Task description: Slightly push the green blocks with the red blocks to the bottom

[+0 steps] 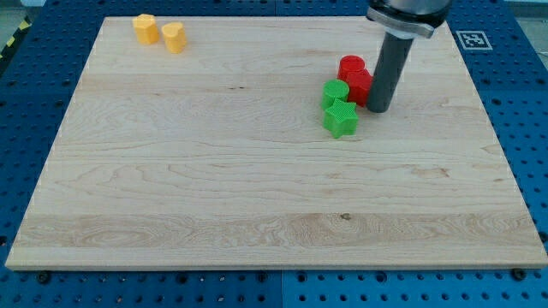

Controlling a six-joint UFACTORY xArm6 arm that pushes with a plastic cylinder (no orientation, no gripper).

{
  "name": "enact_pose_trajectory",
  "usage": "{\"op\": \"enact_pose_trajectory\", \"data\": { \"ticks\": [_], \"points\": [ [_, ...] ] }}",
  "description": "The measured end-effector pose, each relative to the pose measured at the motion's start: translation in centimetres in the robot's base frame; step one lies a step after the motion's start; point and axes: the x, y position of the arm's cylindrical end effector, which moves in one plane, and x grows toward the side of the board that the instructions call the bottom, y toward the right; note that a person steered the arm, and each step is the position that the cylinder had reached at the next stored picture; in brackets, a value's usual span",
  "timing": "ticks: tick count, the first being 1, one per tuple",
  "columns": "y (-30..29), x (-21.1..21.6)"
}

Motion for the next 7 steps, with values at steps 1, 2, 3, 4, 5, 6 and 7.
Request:
{"op": "enact_pose_trajectory", "data": {
  "ticks": [1, 2, 3, 4, 5, 6, 7],
  "points": [
    [-2.2, 0.0],
    [-0.3, 0.0],
    [4.6, -0.3],
    [4.5, -4.9],
    [3.7, -10.5],
    [3.3, -11.0],
    [-0.1, -11.0]
  ]
}}
